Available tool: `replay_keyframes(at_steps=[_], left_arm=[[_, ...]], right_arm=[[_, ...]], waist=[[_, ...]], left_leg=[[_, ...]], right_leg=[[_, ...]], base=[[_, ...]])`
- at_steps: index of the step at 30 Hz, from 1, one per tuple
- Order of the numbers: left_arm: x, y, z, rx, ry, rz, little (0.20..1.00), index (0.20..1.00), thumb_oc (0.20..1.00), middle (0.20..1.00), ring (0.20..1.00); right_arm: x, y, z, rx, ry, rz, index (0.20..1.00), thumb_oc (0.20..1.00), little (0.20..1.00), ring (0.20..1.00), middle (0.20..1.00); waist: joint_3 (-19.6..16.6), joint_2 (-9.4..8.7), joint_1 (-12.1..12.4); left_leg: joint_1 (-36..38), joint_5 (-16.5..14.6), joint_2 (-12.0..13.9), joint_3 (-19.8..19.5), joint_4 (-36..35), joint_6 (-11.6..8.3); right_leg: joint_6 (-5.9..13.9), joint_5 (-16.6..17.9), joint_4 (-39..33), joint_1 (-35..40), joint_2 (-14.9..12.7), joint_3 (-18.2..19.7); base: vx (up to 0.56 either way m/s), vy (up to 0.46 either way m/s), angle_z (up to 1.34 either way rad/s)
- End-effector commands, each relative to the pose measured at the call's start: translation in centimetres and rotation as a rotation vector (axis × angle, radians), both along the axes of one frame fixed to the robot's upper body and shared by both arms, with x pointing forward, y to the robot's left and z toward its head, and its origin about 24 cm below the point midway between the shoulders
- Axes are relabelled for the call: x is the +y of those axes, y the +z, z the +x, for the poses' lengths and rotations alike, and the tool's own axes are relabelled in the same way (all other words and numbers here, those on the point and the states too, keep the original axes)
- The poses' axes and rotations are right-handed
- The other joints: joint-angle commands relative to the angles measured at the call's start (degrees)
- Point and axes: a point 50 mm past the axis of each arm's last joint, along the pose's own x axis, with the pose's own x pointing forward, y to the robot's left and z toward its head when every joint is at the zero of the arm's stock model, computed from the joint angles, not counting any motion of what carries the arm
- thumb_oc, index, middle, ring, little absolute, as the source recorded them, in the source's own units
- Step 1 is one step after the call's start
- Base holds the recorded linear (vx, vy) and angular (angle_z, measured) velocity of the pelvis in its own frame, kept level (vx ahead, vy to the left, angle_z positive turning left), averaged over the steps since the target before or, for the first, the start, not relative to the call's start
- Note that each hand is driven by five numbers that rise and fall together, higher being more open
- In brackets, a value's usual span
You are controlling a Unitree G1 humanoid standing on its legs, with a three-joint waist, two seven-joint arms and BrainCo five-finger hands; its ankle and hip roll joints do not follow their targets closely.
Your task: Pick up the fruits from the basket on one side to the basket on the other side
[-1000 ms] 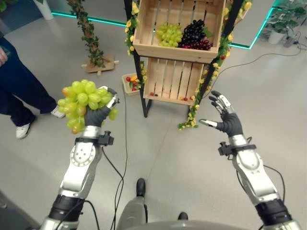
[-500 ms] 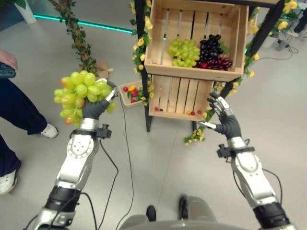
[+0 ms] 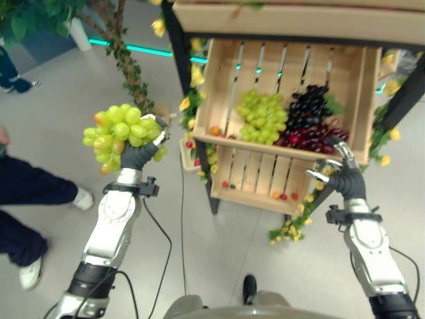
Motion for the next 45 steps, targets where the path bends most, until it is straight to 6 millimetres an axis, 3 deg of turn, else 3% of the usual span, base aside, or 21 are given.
replay_keyframes(at_steps=[1,4,8,18,20,23,26,27,28,29,31,32,33,34,36,37,38,40,41,42,45], left_arm=[[0.2,3.1,-1.0,-0.18,0.012,0.06,0.2,0.2,0.2,0.2,0.2],[0.4,2.7,-1.1,-0.16,0.029,0.061,0.2,0.2,0.2,0.2,0.2],[1.4,2.0,-1.5,-0.129,0.073,0.064,0.2,0.2,0.2,0.2,0.2],[2.3,2.0,-2.0,-0.124,0.1,0.077,0.2,0.2,0.2,0.2,0.2],[2.4,2.3,-1.9,-0.136,0.11,0.084,0.2,0.2,0.2,0.2,0.2],[2.4,2.9,-1.8,-0.162,0.101,0.088,0.2,0.2,0.2,0.2,0.2],[2.6,3.2,-1.7,-0.175,0.113,0.089,0.2,0.2,0.2,0.2,0.2],[2.6,3.2,-1.7,-0.175,0.113,0.089,0.2,0.2,0.2,0.2,0.2],[2.8,3.0,-1.6,-0.167,0.128,0.078,0.2,0.2,0.2,0.2,0.2],[2.8,3.0,-1.6,-0.168,0.128,0.076,0.2,0.2,0.2,0.2,0.2],[3.1,2.7,-1.7,-0.15,0.138,0.075,0.2,0.2,0.2,0.2,0.2],[3.1,2.7,-1.7,-0.15,0.138,0.075,0.2,0.2,0.2,0.2,0.2],[3.1,2.4,-1.6,-0.136,0.133,0.041,0.2,0.2,0.2,0.2,0.2],[2.9,2.2,-1.5,-0.128,0.128,0.027,0.2,0.2,0.2,0.2,0.2],[2.7,2.2,-1.4,-0.124,0.117,0.025,0.2,0.2,0.2,0.2,0.2],[2.4,2.1,-1.2,-0.118,0.108,0.021,0.2,0.2,0.2,0.2,0.2],[2.2,2.0,-1.2,-0.115,0.092,0.017,0.2,0.2,0.2,0.2,0.2],[2.0,2.0,-1.1,-0.116,0.082,0.019,0.2,0.2,0.2,0.2,0.2],[2.0,2.0,-1.1,-0.116,0.081,0.019,0.2,0.2,0.2,0.2,0.2],[1.6,2.2,-0.9,-0.122,0.07,0.027,0.2,0.2,0.2,0.2,0.2],[1.5,2.4,-0.7,-0.135,0.074,0.045,0.2,0.2,0.2,0.2,0.2]], right_arm=[[-1.1,3.4,1.0,-0.162,-0.048,-0.021,1.0,1.0,1.0,1.0,1.0],[-2.3,2.4,0.5,-0.12,-0.117,-0.005,1.0,1.0,1.0,1.0,1.0],[-2.2,1.2,0.3,-0.066,-0.114,0.03,1.0,1.0,1.0,1.0,1.0],[-0.7,0.7,1.2,-0.04,-0.053,0.042,1.0,1.0,1.0,1.0,1.0],[-0.3,1.3,1.6,-0.063,-0.03,0.028,1.0,1.0,1.0,1.0,1.0],[-0.1,2.1,2.0,-0.094,-0.019,0.023,1.0,1.0,1.0,1.0,1.0],[0.2,2.5,2.3,-0.117,-0.016,0.022,1.0,1.0,1.0,1.0,1.0],[0.3,2.5,2.3,-0.117,-0.016,0.023,1.0,1.0,1.0,1.0,1.0],[0.4,2.9,2.3,-0.126,-0.008,-0.006,1.0,1.0,1.0,1.0,1.0],[0.4,3.0,2.3,-0.128,0.002,-0.018,1.0,1.0,1.0,1.0,1.0],[0.3,2.9,2.4,-0.115,0.019,-0.025,1.0,1.0,1.0,1.0,1.0],[0.3,2.9,2.4,-0.115,0.019,-0.026,1.0,1.0,1.0,1.0,1.0],[0.2,2.7,2.4,-0.102,0.026,-0.032,1.0,1.0,1.0,1.0,1.0],[0.2,2.7,2.3,-0.102,0.025,-0.035,1.0,1.0,1.0,1.0,1.0],[0.0,2.9,2.2,-0.105,0.02,-0.038,1.0,1.0,1.0,1.0,1.0],[-0.2,3.1,2.2,-0.114,0.017,-0.029,1.0,1.0,1.0,1.0,1.0],[-0.1,3.1,2.3,-0.112,0.023,-0.024,1.0,1.0,1.0,1.0,1.0],[-0.2,3.1,2.2,-0.107,0.023,-0.033,1.0,1.0,1.0,1.0,1.0],[-0.2,3.1,2.2,-0.107,0.023,-0.033,1.0,1.0,1.0,1.0,1.0],[-0.4,3.0,1.9,-0.102,0.012,-0.036,1.0,1.0,1.0,1.0,1.0],[-0.3,2.5,1.7,-0.088,0.003,-0.032,1.0,1.0,1.0,1.0,1.0]], waist=[[-1.14,0.96,3.1],[-0.97,1.07,2.81],[-2.66,0.88,3.32],[-3.21,-0.64,4.52],[-2.52,-0.09,4.72],[-2.17,0.77,4.64],[-1.28,0.39,4.07],[-1.14,0.41,3.99],[-0.83,-0.18,3.58],[-1.0,-0.3,3.54],[-1.32,-0.12,3.41],[-1.33,-0.06,3.38],[-0.98,0.78,3.2],[-0.64,0.81,3.12],[-0.26,0.53,2.76],[0.1,-0.04,2.46],[0.26,-0.82,3.4],[-0.43,-1.35,3.59],[-0.44,-1.35,3.61],[-0.83,-1.18,2.98],[-1.06,-0.83,3.03]], left_leg=[[2.88,11.03,2.15,-1.98,-21.67,0.22],[2.1,14.53,4.54,-0.79,-24.0,-1.35],[4.81,12.58,2.8,-1.92,-25.39,-0.11],[7.65,9.01,1.79,2.91,-26.0,3.75],[7.45,8.21,2.5,3.69,-25.06,3.83],[8.67,7.32,6.45,3.06,-25.38,1.54],[10.45,5.74,9.77,2.07,-24.02,-1.12],[10.53,5.64,9.81,1.98,-23.9,-1.14],[11.71,5.92,11.86,1.39,-24.03,-2.58],[11.6,6.37,13.0,0.68,-23.82,-3.21],[12.02,8.91,16.35,-1.22,-23.19,-3.74],[12.0,8.92,16.42,-1.26,-23.21,-3.78],[10.82,16.27,19.37,-2.9,-21.1,-3.56],[9.86,19.46,20.24,-2.29,-20.21,-2.82],[8.36,19.48,20.01,-0.6,-19.29,-1.95],[7.24,18.17,19.22,3.2,-17.77,-1.35],[5.88,13.0,12.74,3.19,-14.51,-0.93],[4.34,9.05,7.83,4.73,-13.33,0.3],[4.34,9.02,7.83,4.74,-13.3,0.31],[3.98,8.89,6.91,8.18,-13.54,0.89],[4.66,8.51,5.16,6.09,-15.12,0.52]], right_leg=[[7.8,-5.11,-0.61,3.8,0.22,0.27],[7.84,-7.1,-0.06,6.44,-0.44,0.54],[8.09,-8.41,1.93,6.98,-0.88,2.74],[10.87,-8.77,9.37,1.68,-3.24,5.77],[12.17,-8.13,12.28,-1.09,-4.97,4.75],[13.17,-2.52,7.35,-2.42,-12.64,5.55],[14.86,1.89,4.87,-4.57,-16.91,5.46],[14.88,1.97,4.68,-4.27,-16.87,5.33],[16.69,2.89,4.32,-5.18,-16.66,6.09],[16.74,0.5,4.76,-4.73,-15.42,6.26],[14.99,-3.65,7.65,-4.92,-11.84,7.26],[14.95,-3.69,7.72,-4.95,-11.77,7.23],[12.71,-5.96,10.51,-5.03,-7.75,6.37],[11.8,-6.21,10.26,-4.55,-6.81,5.52],[10.96,-6.06,8.6,-3.14,-6.48,3.77],[10.11,-5.64,6.76,-1.79,-6.12,2.08],[9.63,-5.35,4.82,-0.66,-5.42,1.36],[9.52,-4.62,3.53,0.0,-5.14,0.74],[9.53,-4.62,3.51,0.02,-5.14,0.75],[9.03,-4.64,2.5,0.92,-4.31,-0.06],[8.76,-4.9,2.01,1.65,-3.65,-0.13]], base=[[0.27,0.051,-0.58],[0.29,0.079,-0.64],[0.24,0.132,-0.66],[0.1,0.089,-0.39],[-0.01,-0.098,-0.4],[0.05,-0.307,-0.32],[0.11,-0.353,-0.26],[0.09,-0.419,0.12],[0.09,-0.454,0.29],[0.11,-0.622,0.28],[0.07,-0.419,0.56],[0.07,-0.533,0.54],[0.03,-0.504,0.28],[0.0,-0.66,0.25],[-0.04,-0.338,0.14],[-0.03,-0.478,0.27],[-0.02,-0.569,0.51],[0.01,-0.303,0.22],[0.01,-0.224,-0.17],[0.03,-0.182,-0.09],[0.06,-0.126,-0.02]])
